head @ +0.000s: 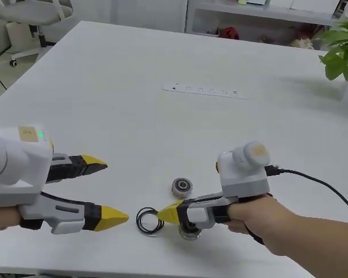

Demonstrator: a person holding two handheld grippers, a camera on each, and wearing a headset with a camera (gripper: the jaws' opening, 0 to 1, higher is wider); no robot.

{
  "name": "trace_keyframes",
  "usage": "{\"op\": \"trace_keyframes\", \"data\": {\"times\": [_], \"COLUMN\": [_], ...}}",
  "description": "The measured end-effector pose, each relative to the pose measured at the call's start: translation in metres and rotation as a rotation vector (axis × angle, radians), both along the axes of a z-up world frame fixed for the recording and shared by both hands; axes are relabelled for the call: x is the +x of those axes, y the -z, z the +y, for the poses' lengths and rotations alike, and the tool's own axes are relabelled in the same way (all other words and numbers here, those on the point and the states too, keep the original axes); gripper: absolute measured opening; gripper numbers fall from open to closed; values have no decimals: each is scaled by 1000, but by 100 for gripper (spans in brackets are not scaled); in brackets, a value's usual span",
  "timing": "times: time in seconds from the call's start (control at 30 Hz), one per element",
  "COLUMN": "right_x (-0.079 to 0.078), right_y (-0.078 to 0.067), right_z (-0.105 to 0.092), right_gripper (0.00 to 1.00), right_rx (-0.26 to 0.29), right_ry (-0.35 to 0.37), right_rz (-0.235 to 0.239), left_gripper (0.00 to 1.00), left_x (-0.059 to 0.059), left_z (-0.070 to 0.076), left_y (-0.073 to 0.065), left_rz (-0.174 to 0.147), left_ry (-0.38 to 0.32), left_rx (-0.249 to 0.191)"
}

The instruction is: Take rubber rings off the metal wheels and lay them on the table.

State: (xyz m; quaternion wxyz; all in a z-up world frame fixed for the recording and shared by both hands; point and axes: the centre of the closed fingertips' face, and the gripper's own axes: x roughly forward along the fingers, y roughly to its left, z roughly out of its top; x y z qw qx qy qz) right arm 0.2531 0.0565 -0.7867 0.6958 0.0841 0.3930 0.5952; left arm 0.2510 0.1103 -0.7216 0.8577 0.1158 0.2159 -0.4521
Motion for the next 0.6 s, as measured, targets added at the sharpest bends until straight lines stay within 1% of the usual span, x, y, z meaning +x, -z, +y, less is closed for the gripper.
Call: {"op": "trace_keyframes", "data": {"times": [0.3, 0.6], "right_x": [5, 7], "right_y": [6, 7], "right_z": [-2, -1], "right_gripper": [0, 0], "right_rx": [-20, -24], "right_ry": [13, 24], "right_rz": [-13, -8], "left_gripper": [65, 65], "left_x": [0, 0], "left_z": [2, 2], "left_y": [3, 2], "left_rz": [2, 1], "left_ry": [0, -2], "left_rx": [8, 6]}}
